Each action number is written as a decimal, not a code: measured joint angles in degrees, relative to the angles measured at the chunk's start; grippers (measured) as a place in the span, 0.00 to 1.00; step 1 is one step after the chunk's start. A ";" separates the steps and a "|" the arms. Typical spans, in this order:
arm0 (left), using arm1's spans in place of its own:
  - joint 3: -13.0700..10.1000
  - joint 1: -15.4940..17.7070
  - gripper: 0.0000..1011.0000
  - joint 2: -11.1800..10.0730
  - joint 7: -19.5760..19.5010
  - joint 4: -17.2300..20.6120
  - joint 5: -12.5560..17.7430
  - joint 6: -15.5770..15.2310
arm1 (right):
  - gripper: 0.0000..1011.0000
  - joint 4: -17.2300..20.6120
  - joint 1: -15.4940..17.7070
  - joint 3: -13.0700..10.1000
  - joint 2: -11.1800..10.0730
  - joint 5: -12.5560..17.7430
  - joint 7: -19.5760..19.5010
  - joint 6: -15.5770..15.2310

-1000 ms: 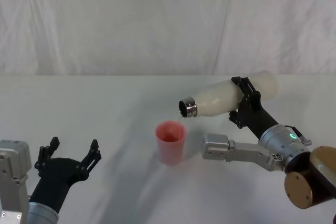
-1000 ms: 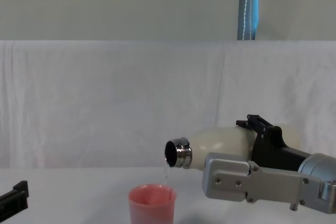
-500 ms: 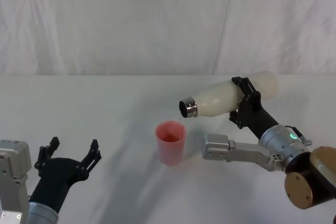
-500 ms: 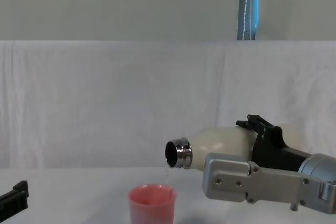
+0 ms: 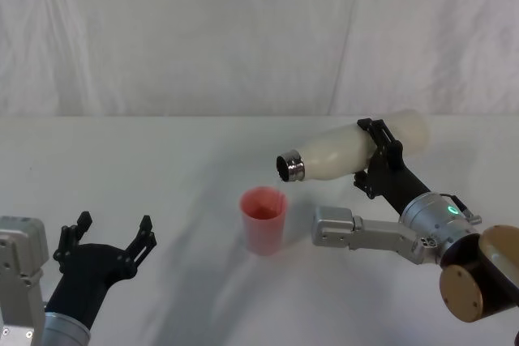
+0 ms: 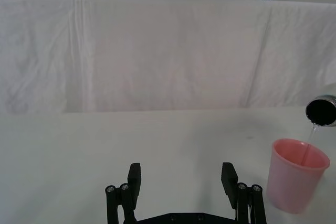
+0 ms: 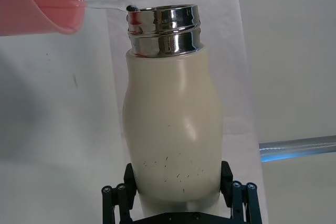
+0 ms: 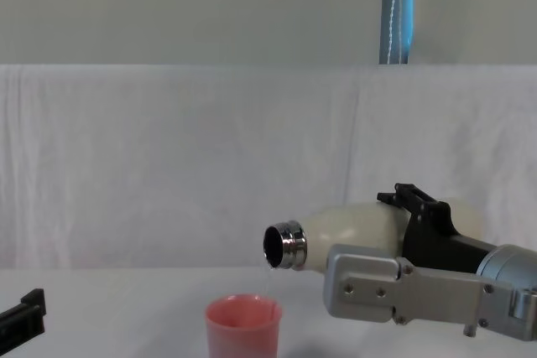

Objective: Grasp the thermos with one hand and pour water into the cup lid.

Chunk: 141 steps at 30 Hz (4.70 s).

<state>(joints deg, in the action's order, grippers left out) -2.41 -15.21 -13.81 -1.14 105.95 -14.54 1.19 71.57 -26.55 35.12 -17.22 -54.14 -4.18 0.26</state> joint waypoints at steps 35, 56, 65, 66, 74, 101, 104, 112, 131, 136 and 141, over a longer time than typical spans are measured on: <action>0.00 0.00 0.99 0.00 0.00 0.00 0.00 0.00 | 0.95 -0.62 -0.36 0.21 0.05 -0.08 0.00 0.21; 0.00 0.00 0.99 0.00 0.00 0.00 0.00 0.00 | 0.95 0.64 0.60 -0.45 -0.04 2.81 2.24 1.55; 0.00 0.00 0.99 0.00 0.00 0.00 0.00 0.00 | 0.95 1.30 1.10 -1.40 0.14 4.46 3.11 1.25; 0.00 0.00 0.99 0.00 0.00 0.00 0.00 0.00 | 0.95 1.33 1.13 -1.46 0.15 4.54 3.15 1.24; 0.00 0.00 0.99 0.00 0.00 0.00 0.00 0.00 | 0.95 2.36 1.93 -2.72 0.56 6.69 4.21 0.93; 0.00 0.00 0.99 0.00 0.00 0.00 0.00 0.00 | 0.95 16.08 12.69 -13.16 2.15 27.78 14.44 -0.82; 0.00 0.00 0.99 0.00 0.00 0.00 0.00 0.00 | 0.95 17.37 14.02 -14.81 2.32 30.82 15.57 -1.60; 0.00 0.00 0.99 0.00 0.00 0.00 0.00 0.00 | 0.95 18.58 15.85 -18.23 4.57 38.26 16.85 -3.21; 0.00 0.00 0.99 0.00 0.00 0.00 0.00 0.00 | 0.95 16.43 16.82 -24.38 10.70 56.20 17.78 -6.77; 0.00 0.00 0.99 0.00 0.00 0.00 0.00 0.00 | 0.95 15.98 16.83 -25.16 11.62 59.20 17.11 -7.83; 0.00 0.00 0.99 0.00 0.00 0.00 0.00 0.00 | 0.95 15.49 16.68 -25.41 12.09 60.91 16.56 -8.23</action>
<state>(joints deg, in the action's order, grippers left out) -2.41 -15.21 -13.81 -1.14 105.95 -14.54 1.19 87.07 -9.87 9.71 -5.14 6.77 12.38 -7.97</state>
